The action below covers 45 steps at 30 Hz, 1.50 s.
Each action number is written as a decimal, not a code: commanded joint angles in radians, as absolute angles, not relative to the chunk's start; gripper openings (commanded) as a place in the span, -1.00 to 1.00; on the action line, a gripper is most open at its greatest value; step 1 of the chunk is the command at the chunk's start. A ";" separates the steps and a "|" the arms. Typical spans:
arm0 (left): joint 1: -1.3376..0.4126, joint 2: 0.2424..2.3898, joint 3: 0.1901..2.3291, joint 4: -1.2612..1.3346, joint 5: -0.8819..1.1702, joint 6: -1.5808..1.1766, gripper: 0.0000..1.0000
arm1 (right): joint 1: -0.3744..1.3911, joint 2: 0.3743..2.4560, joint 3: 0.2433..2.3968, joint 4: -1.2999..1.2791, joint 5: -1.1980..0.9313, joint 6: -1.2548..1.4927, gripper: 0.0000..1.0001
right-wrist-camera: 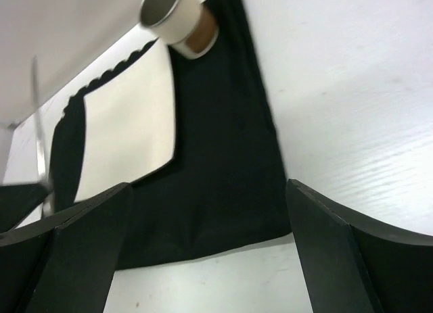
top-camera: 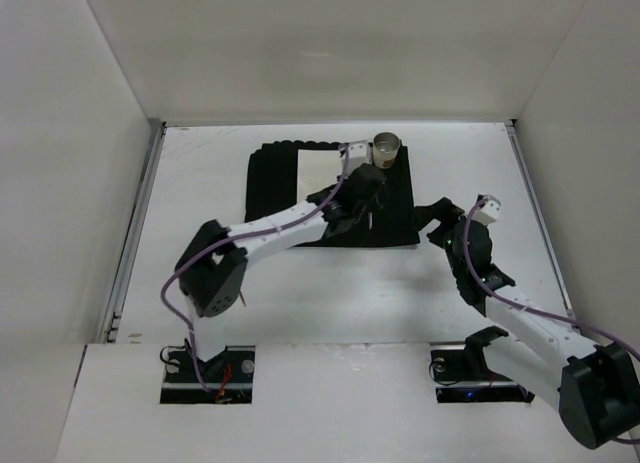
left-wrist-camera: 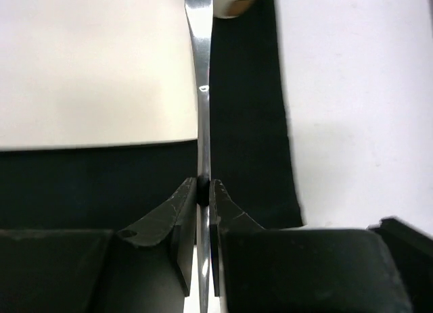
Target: Set the dinner table for one person
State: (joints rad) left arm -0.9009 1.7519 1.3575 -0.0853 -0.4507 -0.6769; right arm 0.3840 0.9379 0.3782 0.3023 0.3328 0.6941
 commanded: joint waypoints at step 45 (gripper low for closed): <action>-0.944 2.117 1.711 0.014 -0.410 -0.750 -0.15 | 0.306 0.879 0.348 0.345 0.321 0.764 1.00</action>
